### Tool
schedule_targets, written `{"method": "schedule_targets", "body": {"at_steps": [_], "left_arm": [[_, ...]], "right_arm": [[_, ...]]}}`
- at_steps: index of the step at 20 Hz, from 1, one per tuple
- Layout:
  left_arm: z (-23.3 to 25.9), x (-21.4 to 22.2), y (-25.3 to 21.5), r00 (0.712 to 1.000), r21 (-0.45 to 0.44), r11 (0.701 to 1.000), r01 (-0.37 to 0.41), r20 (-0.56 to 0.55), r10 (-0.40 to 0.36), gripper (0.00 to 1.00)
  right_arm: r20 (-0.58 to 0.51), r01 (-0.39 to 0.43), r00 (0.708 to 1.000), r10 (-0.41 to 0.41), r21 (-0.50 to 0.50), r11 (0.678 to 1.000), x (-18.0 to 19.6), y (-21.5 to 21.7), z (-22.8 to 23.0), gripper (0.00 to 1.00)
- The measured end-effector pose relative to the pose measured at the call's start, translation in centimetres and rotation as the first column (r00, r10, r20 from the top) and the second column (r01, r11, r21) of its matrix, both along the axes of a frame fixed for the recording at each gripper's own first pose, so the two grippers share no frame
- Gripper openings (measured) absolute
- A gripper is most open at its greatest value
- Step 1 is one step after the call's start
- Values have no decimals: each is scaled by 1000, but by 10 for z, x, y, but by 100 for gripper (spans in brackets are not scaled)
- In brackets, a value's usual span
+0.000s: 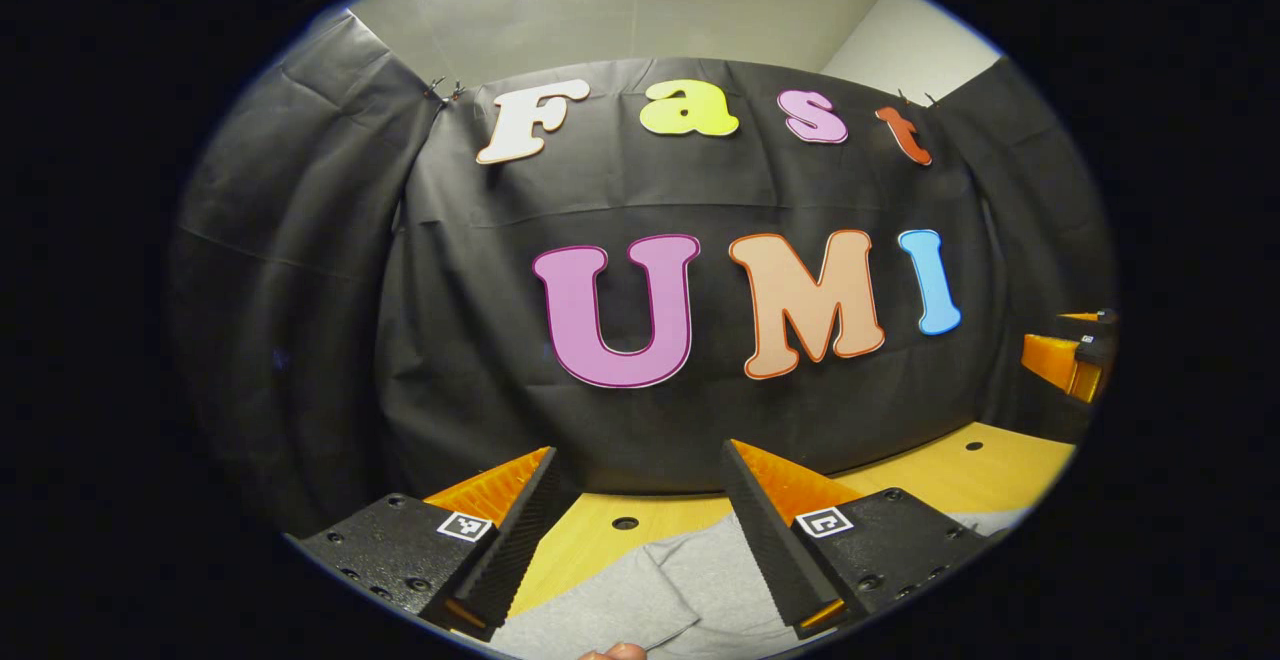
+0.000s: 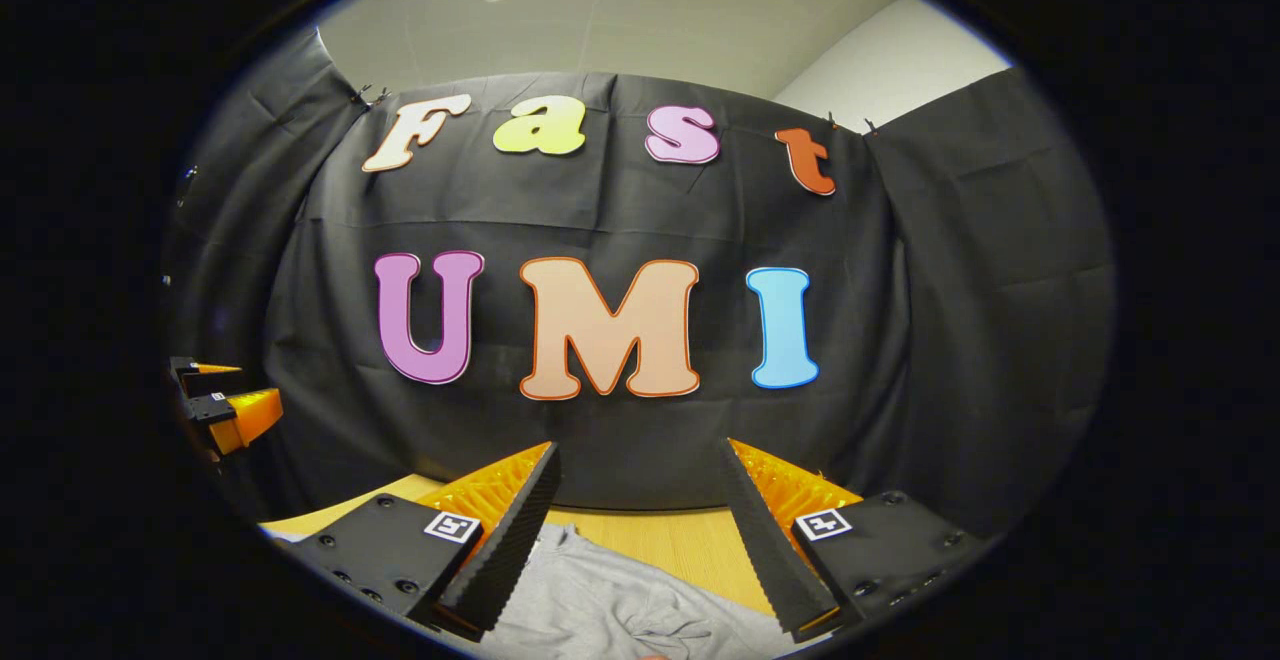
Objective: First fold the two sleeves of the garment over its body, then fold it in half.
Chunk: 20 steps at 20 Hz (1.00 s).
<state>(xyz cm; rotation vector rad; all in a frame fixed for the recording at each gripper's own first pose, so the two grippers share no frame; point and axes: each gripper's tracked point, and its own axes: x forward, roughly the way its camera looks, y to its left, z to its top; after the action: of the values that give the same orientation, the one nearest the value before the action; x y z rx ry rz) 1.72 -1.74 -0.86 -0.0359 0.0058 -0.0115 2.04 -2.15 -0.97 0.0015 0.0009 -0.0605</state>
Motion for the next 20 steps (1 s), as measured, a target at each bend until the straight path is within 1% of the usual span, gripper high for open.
{"method": "schedule_targets", "body": {"at_steps": [1, 2, 3, 4, 6, 7, 8, 9, 10, 11, 12, 15, 17, 18, 19, 20], "left_arm": [[-1, 1, 0, 1000, -6, 1000, -2, -1, 2, 94], [-3, 3, 0, 1000, -11, 1000, 0, -8, 0, 96], [-6, 4, 0, 1000, -13, 1000, -2, -16, 2, 96], [-10, 5, 0, 1000, -15, 1000, -5, -25, 5, 94], [-11, 7, 0, 1000, -21, 1000, -6, -28, 6, 94], [-11, 8, -1, 1000, -23, 1000, -6, -23, 5, 94], [-11, 11, -1, 1000, -23, 1000, -5, -23, 4, 96], [-14, 14, -2, 1000, -20, 1000, -4, -28, 4, 96], [-15, 16, -2, 1000, -20, 1000, -3, -31, 2, 94], [-15, 16, -3, 1000, -25, 1000, 0, -31, -1, 96], [-14, 16, -5, 1000, -33, 999, 5, -29, -6, 97], [-17, 18, -12, 999, -49, 999, 17, -32, -18, 96], [-19, 20, -14, 999, -45, 999, 22, -36, -23, 96], [-17, 21, -15, 999, -44, 999, 24, -33, -25, 94], [-16, 21, -16, 999, -44, 999, 27, -29, -28, 94], [-15, 22, -18, 999, -44, 999, 31, -27, -32, 96]], "right_arm": [[1, -3, 1000, 3, 2, 1000, 2, 1, 1, 98], [1, -8, 1000, 8, 4, 1000, 4, 2, 0, 98], [-2, -12, 1000, 12, 7, 1000, 7, 3, -1, 98], [-7, -17, 1000, 17, 14, 1000, 9, 4, -4, 98], [-22, -21, 1000, 22, 34, 999, 12, 5, -8, 98], [-22, -15, 1000, 16, 40, 999, 15, 2, -7, 98], [-22, -8, 1000, 9, 37, 999, 16, -3, -8, 98], [-26, -1, 1000, 2, 28, 1000, 18, -9, -9, 98], [-33, 9, 999, -9, 18, 1000, 19, -16, -12, 98], [-40, 26, 999, -25, 7, 1000, 20, -26, -14, 100], [-51, 49, 997, -49, -6, 999, 18, -40, -19, 100], [-86, 123, 988, -125, -28, 992, 12, -79, -33, 96], [-118, 175, 977, -179, -43, 984, 5, -105, -45, 98], [-130, 205, 969, -210, -51, 977, 1, -121, -50, 99], [-139, 223, 963, -229, -59, 973, -2, -131, -54, 99], [-147, 245, 956, -253, -71, 967, -5, -143, -57, 100]]}}
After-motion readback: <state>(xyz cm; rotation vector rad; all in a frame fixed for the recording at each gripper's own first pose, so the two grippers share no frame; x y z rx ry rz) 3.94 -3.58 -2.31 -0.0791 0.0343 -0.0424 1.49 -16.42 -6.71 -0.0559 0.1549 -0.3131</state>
